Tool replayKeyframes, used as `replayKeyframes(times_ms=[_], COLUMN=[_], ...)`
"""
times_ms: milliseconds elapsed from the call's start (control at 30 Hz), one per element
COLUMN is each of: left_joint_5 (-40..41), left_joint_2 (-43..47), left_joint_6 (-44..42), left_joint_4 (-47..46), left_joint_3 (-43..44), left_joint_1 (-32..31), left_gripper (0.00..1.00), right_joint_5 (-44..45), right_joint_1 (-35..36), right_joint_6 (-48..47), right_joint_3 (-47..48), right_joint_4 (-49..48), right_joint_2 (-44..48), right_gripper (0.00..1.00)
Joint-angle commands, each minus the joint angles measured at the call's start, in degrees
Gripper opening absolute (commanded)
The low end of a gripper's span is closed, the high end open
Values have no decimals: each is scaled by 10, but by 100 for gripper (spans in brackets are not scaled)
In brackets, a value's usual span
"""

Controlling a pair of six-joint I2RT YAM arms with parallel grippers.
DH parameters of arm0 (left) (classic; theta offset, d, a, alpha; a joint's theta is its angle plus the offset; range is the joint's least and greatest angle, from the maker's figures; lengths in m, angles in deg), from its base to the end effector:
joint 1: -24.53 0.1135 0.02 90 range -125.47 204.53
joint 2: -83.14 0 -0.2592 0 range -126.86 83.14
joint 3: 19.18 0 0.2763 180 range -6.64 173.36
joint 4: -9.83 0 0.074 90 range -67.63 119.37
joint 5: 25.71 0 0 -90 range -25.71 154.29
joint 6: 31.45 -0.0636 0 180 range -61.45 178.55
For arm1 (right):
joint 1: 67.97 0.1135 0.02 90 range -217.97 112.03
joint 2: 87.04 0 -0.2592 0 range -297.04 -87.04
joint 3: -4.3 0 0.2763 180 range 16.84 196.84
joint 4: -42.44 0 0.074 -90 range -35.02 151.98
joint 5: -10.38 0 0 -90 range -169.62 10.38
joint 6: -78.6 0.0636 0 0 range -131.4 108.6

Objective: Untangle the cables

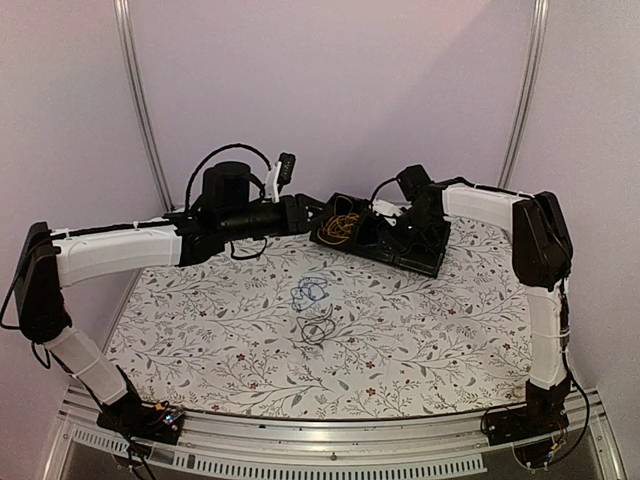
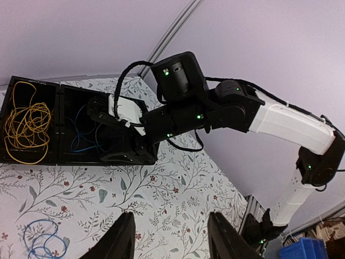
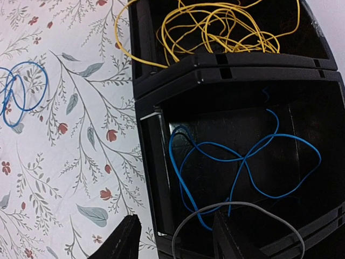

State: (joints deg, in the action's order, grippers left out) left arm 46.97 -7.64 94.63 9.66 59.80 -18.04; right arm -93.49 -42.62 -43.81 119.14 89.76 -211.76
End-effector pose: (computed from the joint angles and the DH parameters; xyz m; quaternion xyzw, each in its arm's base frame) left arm 0.3009 -0.3021 0.2890 0.1384 0.7597 -0.4861 0.4092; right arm 0.4574 0.2336 0.1650 -0.4898 0.8174 0.0984 0.2869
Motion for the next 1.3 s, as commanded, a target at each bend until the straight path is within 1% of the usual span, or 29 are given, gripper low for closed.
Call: replayKeyframes(times_ms=[0, 167, 333, 400, 467, 533, 633, 767, 1000, 1133, 1267], left_joint_5=[-1, -2, -4, -4, -4, -4, -4, -4, -7, -8, -15], left_joint_2=[11, 13, 12, 13, 12, 12, 11, 8, 6, 2, -4], left_joint_6=[-1, 0, 2, 3, 4, 6, 8, 11, 13, 14, 19], left_joint_4=[-8, -9, -8, -8, -8, -8, -9, -11, -11, -15, -20], left_joint_3=[-11, -13, -14, -14, -15, -15, -16, -18, -19, -19, -18], left_joint_1=[6, 6, 6, 6, 6, 6, 7, 7, 7, 7, 7], left_gripper=[49, 49, 49, 49, 49, 49, 49, 49, 49, 49, 49], right_joint_5=[70, 87, 91, 93, 99, 102, 103, 110, 122, 112, 94], right_joint_1=[5, 5, 6, 6, 8, 9, 12, 12, 4, -13, -40], right_joint_6=[-1, 17, 26, 28, 28, 28, 28, 31, 27, 31, 38], right_joint_3=[34, 53, 67, 66, 65, 64, 61, 45, 34, 22, 3], right_joint_4=[22, 27, 38, 38, 40, 44, 49, 28, 19, 18, 24], right_joint_2=[-32, -51, -67, -69, -69, -67, -61, -26, 46, 76, 88], right_gripper=[50, 49, 40, 34, 23, 17, 0, 0, 0, 0, 0])
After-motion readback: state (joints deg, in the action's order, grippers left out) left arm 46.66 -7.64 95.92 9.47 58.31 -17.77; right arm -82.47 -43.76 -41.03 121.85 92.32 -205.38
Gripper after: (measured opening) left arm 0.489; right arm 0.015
